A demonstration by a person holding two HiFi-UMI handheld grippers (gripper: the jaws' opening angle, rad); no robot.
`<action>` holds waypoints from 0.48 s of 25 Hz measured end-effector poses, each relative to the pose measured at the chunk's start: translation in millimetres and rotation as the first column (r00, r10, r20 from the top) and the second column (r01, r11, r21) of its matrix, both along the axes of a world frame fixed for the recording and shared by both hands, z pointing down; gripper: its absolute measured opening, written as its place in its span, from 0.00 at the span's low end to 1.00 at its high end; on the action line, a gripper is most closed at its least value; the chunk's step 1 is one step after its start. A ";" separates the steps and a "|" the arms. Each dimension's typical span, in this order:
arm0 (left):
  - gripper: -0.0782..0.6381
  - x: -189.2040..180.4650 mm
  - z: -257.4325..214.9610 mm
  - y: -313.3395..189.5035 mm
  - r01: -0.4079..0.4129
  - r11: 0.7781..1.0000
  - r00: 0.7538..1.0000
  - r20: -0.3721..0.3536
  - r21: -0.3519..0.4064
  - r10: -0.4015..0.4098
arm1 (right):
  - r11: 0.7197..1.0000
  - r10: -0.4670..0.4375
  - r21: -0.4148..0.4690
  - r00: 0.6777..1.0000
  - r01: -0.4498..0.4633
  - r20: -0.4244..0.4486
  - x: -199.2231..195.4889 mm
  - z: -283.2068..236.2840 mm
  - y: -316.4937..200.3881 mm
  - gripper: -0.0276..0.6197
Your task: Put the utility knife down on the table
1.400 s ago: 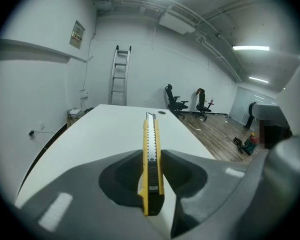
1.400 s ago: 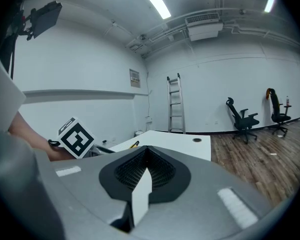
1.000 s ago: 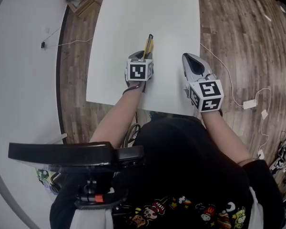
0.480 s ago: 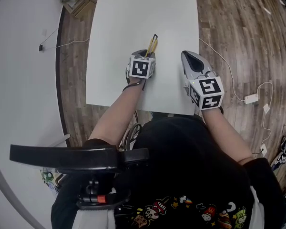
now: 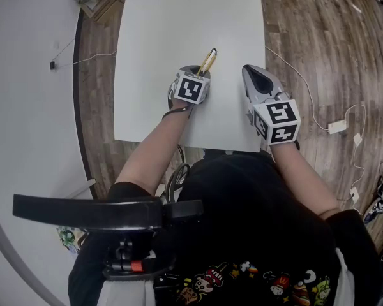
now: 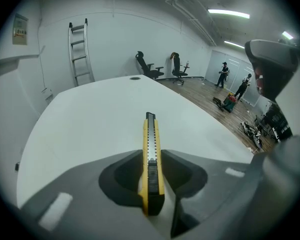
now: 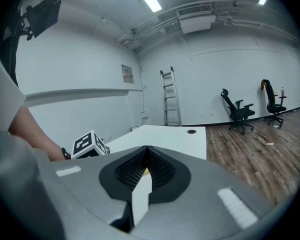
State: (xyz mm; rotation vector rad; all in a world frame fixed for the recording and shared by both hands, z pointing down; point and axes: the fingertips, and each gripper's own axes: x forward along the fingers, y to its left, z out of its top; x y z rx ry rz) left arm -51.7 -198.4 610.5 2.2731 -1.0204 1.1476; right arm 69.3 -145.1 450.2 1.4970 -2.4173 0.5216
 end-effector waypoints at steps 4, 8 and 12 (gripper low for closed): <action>0.27 -0.9 2.6 -2.8 -0.003 1.000 1.000 0.000 -0.007 0.003 | 1.000 0.002 -0.006 1.000 -0.002 0.000 -1.4 1.8 -2.3 0.08; 0.27 -0.1 2.1 -5.0 -0.003 1.000 1.000 -0.004 -0.001 0.003 | 1.000 0.004 -0.011 1.000 -0.004 0.000 -0.8 3.8 -3.3 0.08; 0.28 1.9 5.1 -3.4 -0.014 1.000 1.000 -0.003 0.004 0.014 | 1.000 0.008 -0.011 1.000 -0.008 0.000 0.2 5.6 -2.9 0.08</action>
